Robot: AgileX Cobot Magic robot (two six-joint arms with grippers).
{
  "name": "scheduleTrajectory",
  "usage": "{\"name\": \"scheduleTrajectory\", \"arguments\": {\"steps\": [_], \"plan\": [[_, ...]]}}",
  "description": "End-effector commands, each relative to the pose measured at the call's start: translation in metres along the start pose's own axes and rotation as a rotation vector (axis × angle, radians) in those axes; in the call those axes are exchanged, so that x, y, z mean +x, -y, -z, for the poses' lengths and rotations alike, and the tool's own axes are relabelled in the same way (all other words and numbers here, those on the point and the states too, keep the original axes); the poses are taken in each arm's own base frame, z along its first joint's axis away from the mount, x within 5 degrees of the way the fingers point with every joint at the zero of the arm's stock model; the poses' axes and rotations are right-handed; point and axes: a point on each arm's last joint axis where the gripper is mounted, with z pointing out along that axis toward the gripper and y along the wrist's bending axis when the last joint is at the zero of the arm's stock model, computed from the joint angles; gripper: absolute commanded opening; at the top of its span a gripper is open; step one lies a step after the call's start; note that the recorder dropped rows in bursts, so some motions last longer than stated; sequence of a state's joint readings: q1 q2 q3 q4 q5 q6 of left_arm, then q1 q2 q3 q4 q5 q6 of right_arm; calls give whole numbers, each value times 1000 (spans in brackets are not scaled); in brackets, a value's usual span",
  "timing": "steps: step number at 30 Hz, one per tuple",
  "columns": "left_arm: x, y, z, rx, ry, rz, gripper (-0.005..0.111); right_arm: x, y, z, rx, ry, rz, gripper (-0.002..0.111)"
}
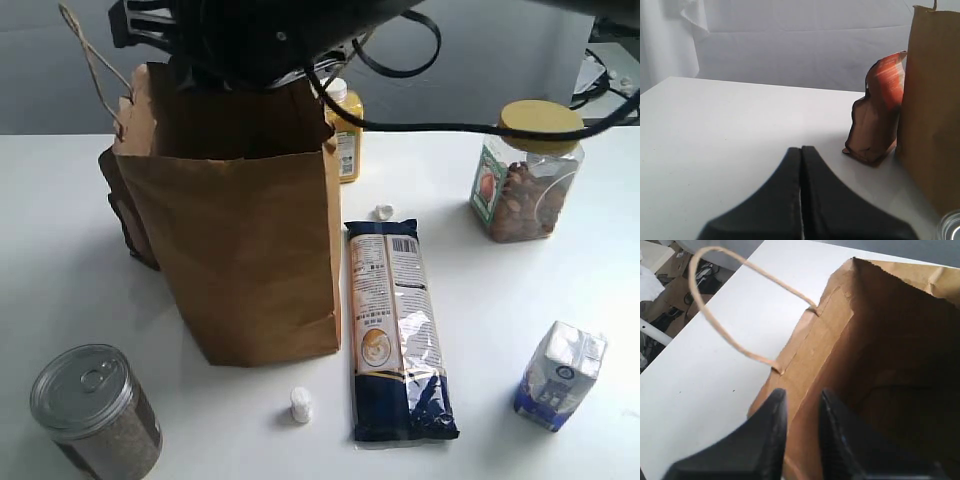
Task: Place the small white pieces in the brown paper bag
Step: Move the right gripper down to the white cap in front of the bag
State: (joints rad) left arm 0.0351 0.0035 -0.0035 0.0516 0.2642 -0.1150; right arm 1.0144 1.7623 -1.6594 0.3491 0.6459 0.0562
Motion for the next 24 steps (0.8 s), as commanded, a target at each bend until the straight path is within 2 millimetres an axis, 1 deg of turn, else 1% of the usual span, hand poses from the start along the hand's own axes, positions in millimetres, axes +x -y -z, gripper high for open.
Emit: {"name": "scheduleTrajectory", "arguments": {"steps": [1,3,4,7,10,12,16,17,18,19,20,21,22,23,24], "plan": [[1,0,0,8,2,12,0,-2,-18,39,21,0,111,0],[1,0,0,8,2,12,0,10,-33,52,5,-12,135,0],[1,0,0,8,2,12,0,21,-40,56,-10,-36,154,0],[1,0,0,8,2,12,0,46,-50,55,-25,-80,172,0],[1,0,0,8,2,12,0,74,-48,49,25,-146,161,0],[1,0,0,8,2,12,0,93,-42,44,79,-187,152,0],[1,0,0,8,2,12,0,133,-21,28,181,-257,71,0],[1,0,0,8,2,12,0,150,-13,21,185,-266,34,0],[1,0,0,8,2,12,0,160,-8,17,189,-269,7,0],[1,0,0,8,2,12,0,176,0,12,191,-269,-32,0],[1,0,0,8,2,12,0,185,5,10,188,-265,-47,0],[1,0,0,8,2,12,0,199,11,6,170,-247,-57,0],[1,0,0,8,2,12,0,205,14,5,160,-237,-61,2],[1,0,0,8,2,12,0,213,18,4,146,-221,-62,10],[1,0,0,8,2,12,0,216,20,4,143,-218,-66,17]]}}
